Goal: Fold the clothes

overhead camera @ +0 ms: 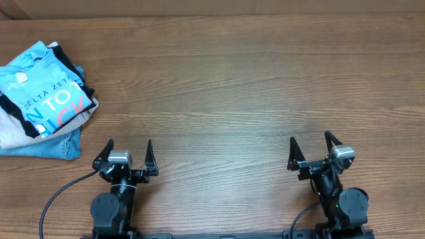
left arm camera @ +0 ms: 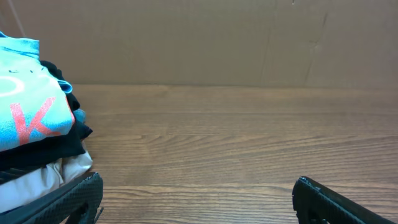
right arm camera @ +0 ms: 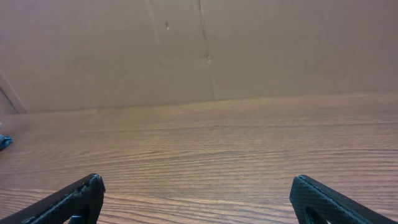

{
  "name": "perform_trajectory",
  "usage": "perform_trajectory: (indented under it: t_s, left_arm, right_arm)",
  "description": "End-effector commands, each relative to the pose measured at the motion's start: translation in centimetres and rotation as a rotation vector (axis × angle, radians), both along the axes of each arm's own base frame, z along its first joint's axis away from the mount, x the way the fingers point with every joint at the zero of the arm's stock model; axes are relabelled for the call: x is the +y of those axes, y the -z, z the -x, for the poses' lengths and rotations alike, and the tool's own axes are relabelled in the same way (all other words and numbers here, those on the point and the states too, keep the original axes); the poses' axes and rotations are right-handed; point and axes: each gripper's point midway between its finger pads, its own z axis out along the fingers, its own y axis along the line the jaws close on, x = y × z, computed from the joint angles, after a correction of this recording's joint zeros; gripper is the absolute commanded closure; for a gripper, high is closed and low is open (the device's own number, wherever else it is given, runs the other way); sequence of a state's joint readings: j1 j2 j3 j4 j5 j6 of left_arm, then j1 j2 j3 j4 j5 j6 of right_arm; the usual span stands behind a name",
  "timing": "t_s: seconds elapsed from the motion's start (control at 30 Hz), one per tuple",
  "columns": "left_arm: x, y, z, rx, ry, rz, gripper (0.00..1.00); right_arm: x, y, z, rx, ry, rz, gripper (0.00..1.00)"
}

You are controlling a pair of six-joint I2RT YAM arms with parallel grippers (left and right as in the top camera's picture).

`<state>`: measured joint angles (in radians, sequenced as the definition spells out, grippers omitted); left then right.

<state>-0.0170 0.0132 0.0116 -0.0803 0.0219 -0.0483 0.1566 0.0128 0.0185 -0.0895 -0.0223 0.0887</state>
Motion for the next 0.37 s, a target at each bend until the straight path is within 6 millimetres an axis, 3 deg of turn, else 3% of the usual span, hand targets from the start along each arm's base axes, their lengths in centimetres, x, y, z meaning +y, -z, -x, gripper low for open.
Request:
perform_trajectory:
  t_s: [0.0,0.33]
  left_arm:
    - [0.45,0.04,-0.01,-0.007,-0.02,-0.02,0.0]
    - [0.45,0.04,-0.01,-0.007,-0.02,-0.02,0.0]
  right_arm:
    - [-0.08,0.08,-0.02,-0.008,0.001,0.002,0.0]
    - [-0.08,0.08,-0.02,-0.008,0.001,0.002,0.0]
